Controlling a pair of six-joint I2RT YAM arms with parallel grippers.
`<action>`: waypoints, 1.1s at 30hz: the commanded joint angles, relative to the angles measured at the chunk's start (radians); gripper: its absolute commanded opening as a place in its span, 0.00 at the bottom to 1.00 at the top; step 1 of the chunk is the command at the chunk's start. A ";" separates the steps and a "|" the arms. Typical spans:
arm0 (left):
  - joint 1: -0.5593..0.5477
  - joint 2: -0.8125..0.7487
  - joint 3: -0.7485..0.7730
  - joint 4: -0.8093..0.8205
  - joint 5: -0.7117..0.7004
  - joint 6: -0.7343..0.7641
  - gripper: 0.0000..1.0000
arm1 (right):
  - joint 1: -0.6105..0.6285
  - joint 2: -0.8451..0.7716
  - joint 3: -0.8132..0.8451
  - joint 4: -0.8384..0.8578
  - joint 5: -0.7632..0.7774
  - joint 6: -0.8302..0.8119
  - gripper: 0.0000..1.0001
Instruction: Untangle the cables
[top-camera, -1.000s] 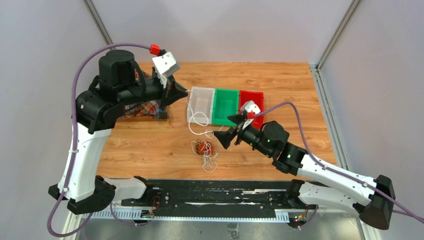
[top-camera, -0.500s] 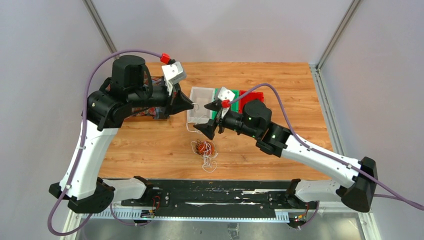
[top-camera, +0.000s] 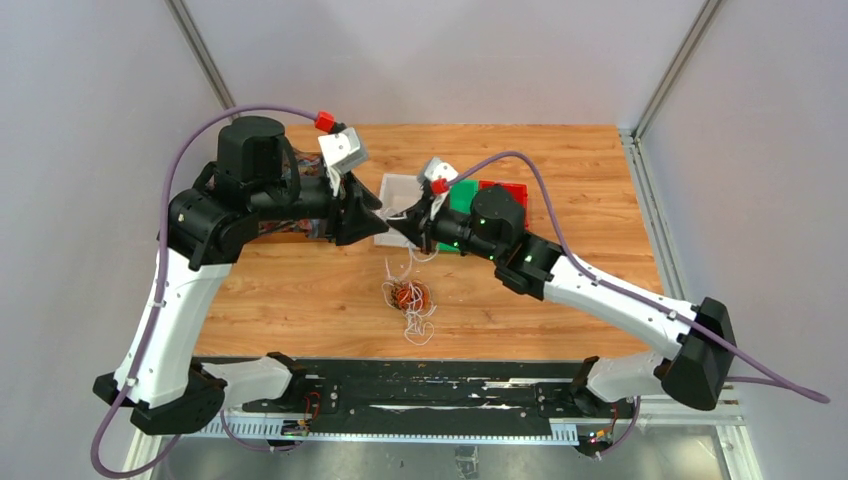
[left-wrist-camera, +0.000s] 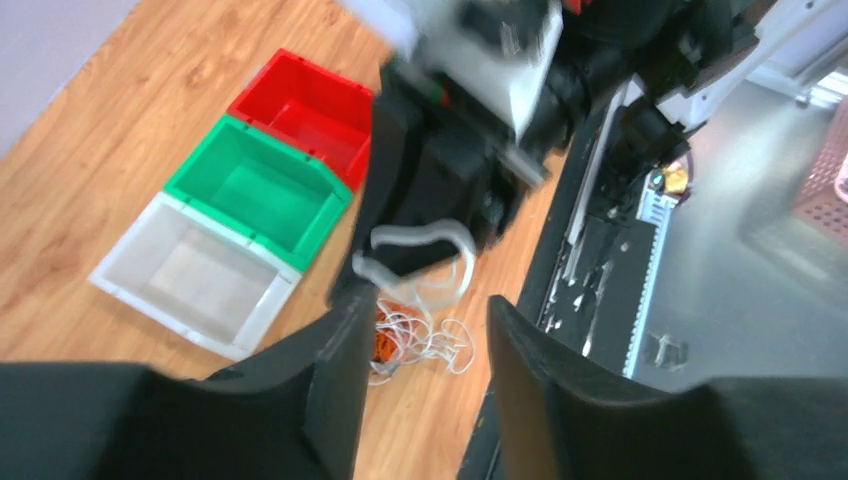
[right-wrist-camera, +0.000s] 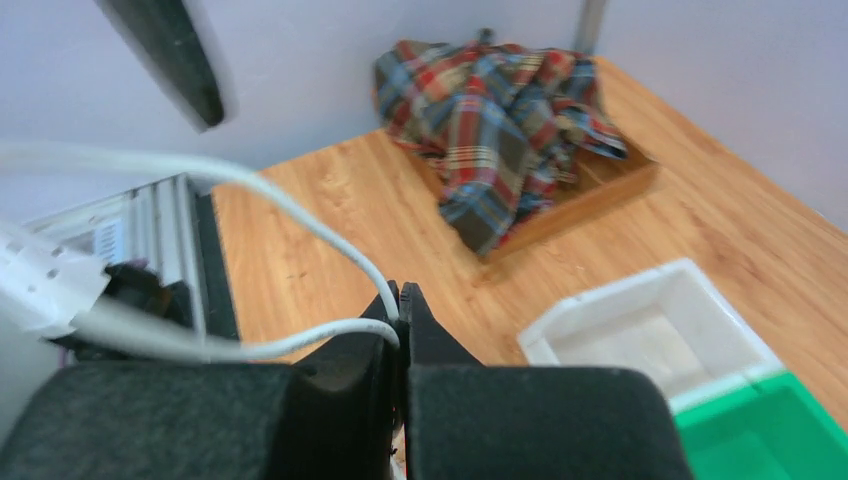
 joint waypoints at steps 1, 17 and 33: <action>-0.001 -0.043 -0.060 0.021 -0.093 0.003 0.66 | -0.111 -0.087 -0.021 -0.012 0.126 0.130 0.01; -0.001 -0.119 -0.342 0.047 -0.309 0.049 0.98 | -0.548 -0.122 -0.065 -0.299 0.335 0.223 0.01; 0.000 -0.153 -0.388 0.047 -0.304 0.056 0.98 | -0.624 0.053 0.024 -0.291 0.308 0.264 0.00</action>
